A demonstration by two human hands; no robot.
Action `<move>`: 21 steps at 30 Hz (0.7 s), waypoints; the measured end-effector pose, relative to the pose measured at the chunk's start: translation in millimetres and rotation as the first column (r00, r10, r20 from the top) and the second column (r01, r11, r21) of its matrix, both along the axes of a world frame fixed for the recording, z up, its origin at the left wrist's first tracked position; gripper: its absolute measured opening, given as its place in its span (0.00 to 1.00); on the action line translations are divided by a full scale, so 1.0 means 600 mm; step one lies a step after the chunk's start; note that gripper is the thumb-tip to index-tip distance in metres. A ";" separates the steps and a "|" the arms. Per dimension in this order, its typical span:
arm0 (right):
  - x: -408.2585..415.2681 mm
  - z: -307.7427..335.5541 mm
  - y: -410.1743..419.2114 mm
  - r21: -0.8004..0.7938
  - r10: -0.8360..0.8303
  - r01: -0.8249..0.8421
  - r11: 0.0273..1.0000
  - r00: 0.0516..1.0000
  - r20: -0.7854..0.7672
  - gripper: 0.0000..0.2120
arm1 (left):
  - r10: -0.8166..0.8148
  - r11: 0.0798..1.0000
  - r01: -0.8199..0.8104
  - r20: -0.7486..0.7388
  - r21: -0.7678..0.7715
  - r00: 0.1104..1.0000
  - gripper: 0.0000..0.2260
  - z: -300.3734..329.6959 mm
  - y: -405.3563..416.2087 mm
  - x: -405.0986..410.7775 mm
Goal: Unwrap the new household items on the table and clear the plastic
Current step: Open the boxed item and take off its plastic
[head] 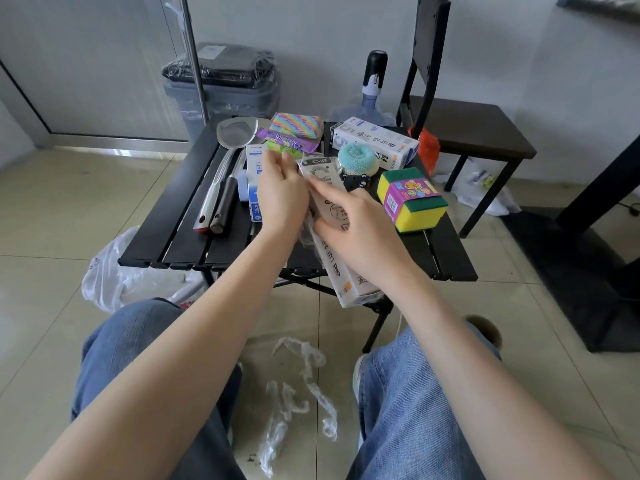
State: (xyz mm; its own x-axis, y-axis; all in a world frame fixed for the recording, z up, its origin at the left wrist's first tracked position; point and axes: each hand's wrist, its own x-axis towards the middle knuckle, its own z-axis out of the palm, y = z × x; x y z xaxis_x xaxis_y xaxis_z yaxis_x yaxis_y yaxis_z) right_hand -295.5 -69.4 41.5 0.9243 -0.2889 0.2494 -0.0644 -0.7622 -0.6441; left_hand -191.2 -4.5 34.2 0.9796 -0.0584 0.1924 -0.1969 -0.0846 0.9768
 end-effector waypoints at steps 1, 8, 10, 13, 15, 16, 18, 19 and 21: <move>0.000 -0.001 -0.005 0.021 0.009 -0.009 1.000 1.000 0.000 0.27 | 0.003 1.000 -0.003 -0.005 0.001 1.000 0.08 0.001 -0.001 0.000; -0.007 -0.013 -0.013 0.169 0.053 -0.065 0.984 0.996 0.073 0.27 | 0.082 0.996 -0.083 -0.052 -0.018 0.995 0.08 0.002 -0.004 0.006; -0.009 -0.014 -0.016 0.184 0.054 -0.068 0.980 0.995 0.082 0.26 | 0.084 0.995 -0.092 -0.144 -0.047 0.986 0.09 0.001 -0.005 0.010; -0.014 -0.016 -0.023 0.320 0.080 -0.103 0.942 0.993 0.084 0.25 | 0.014 0.978 -0.101 -0.426 -0.181 0.904 0.13 0.003 0.000 0.023; -0.015 -0.019 -0.025 0.405 0.071 -0.103 0.908 0.993 0.093 0.25 | -0.070 0.956 -0.090 -0.516 -0.278 0.854 0.12 0.002 0.003 0.027; -0.015 -0.022 -0.025 0.428 0.056 -0.096 0.899 0.993 0.105 0.25 | -0.092 0.952 -0.070 -0.498 -0.297 0.862 0.11 0.002 0.003 0.026; -0.012 -0.024 -0.025 0.483 0.007 -0.069 0.873 0.992 0.129 0.24 | -0.107 0.948 -0.035 -0.421 -0.316 0.901 0.11 0.003 0.004 0.026; -0.011 -0.024 -0.026 0.530 -0.035 -0.043 0.847 0.990 0.135 0.22 | -0.104 0.952 -0.024 -0.394 -0.307 0.913 0.11 0.003 0.006 0.028; -0.009 -0.017 -0.031 0.680 -0.135 0.019 0.733 0.984 0.119 0.20 | -0.115 0.964 0.011 -0.376 -0.267 0.920 0.11 0.003 0.015 0.032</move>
State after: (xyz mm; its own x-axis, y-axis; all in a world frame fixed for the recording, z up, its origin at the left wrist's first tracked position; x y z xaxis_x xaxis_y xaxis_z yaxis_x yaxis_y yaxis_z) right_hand -300.9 -88.2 31.2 0.8593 -0.5028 0.0939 0.0376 -0.1209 -0.9920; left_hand -172.3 4.2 36.1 0.9757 -0.1221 -0.1817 0.2016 0.1771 0.9633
